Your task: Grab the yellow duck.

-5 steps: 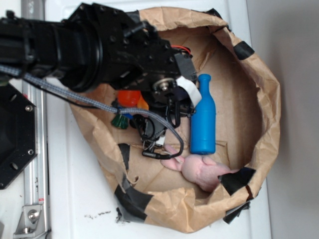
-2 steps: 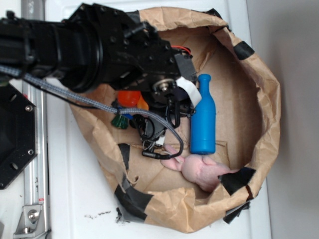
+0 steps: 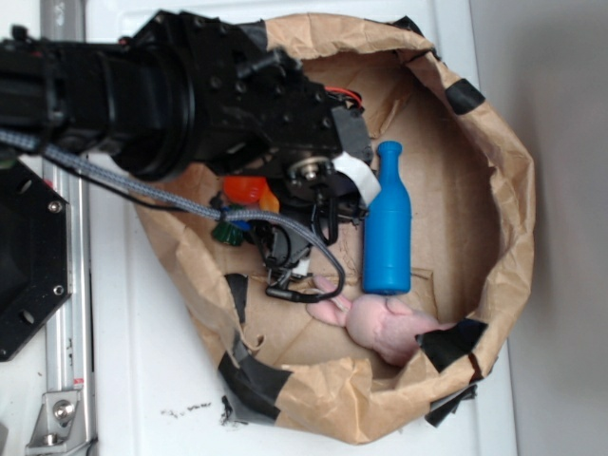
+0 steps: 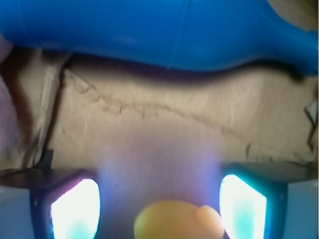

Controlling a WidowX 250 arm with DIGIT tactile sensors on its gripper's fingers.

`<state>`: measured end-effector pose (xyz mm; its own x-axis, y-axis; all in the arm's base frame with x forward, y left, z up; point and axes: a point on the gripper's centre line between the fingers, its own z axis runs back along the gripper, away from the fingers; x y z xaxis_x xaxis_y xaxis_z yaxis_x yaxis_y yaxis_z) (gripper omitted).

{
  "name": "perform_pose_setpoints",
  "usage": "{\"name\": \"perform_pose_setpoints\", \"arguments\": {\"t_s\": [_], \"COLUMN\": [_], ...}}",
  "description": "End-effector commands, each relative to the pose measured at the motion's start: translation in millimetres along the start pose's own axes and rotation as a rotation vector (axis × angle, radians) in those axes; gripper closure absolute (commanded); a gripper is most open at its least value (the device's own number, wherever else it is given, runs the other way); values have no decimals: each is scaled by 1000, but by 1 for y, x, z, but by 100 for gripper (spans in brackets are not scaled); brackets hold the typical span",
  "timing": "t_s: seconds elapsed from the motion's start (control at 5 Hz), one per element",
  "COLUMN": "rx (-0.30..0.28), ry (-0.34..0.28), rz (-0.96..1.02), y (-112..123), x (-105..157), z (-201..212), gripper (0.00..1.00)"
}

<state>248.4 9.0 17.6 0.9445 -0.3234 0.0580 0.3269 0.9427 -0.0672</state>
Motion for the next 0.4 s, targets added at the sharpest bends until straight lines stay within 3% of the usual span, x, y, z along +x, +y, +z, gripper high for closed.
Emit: {"name": "perform_pose_setpoints", "arguments": {"t_s": [0.0, 0.2], "rx": [13, 20], "ry": [-23, -34], "rz": [29, 31], "y": [4, 3], "x": [-4, -4], "z": [13, 11], "gripper": [0, 100]}}
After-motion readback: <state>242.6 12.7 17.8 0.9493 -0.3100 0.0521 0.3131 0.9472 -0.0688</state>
